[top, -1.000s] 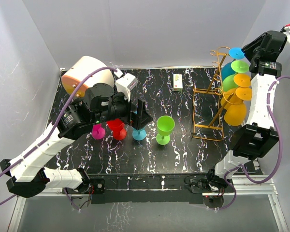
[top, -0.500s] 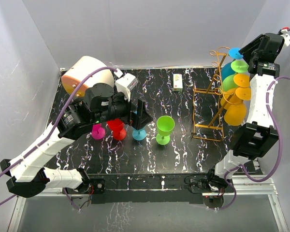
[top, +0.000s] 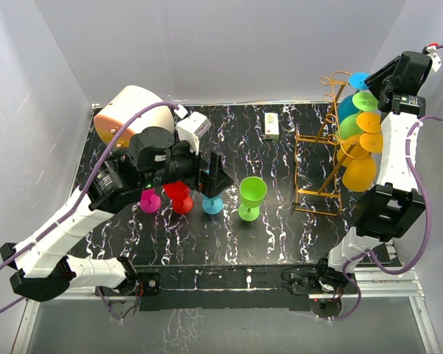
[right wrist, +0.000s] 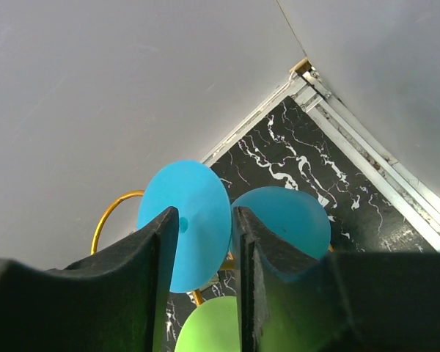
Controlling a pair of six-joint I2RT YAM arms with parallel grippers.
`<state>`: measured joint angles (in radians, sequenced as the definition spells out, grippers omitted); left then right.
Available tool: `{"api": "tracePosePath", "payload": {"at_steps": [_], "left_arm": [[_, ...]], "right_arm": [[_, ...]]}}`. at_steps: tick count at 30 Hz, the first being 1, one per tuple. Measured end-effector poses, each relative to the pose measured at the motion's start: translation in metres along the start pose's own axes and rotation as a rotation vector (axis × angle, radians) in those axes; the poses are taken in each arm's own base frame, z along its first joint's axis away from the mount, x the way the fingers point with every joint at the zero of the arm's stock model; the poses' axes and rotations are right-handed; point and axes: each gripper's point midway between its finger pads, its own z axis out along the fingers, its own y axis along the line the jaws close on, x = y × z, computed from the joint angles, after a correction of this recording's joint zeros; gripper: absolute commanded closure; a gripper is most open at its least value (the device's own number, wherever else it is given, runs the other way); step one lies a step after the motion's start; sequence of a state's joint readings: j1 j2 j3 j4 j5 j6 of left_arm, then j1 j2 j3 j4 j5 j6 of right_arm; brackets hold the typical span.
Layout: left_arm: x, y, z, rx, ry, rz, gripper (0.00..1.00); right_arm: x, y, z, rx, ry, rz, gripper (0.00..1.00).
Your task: Take the wine glass off the wine glass rack
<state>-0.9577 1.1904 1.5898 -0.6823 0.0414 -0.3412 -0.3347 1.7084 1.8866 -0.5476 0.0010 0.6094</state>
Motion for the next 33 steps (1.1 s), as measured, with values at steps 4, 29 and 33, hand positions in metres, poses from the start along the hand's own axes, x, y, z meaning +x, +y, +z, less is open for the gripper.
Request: {"api": "tracePosePath", "payload": {"at_steps": [4, 29, 33], "left_arm": [[0.0, 0.0, 0.0, 0.0, 0.0, 0.0, 0.01], [0.003, 0.001, 0.007, -0.006, 0.017, -0.001, 0.01], [0.003, 0.001, 0.007, -0.006, 0.017, -0.001, 0.01]], "right_arm": [[0.0, 0.0, 0.0, 0.0, 0.0, 0.007, 0.78], [-0.007, 0.008, -0.006, -0.039, -0.068, 0.177, 1.0], [-0.006, 0.009, -0.015, -0.054, -0.085, 0.238, 1.0]]}}
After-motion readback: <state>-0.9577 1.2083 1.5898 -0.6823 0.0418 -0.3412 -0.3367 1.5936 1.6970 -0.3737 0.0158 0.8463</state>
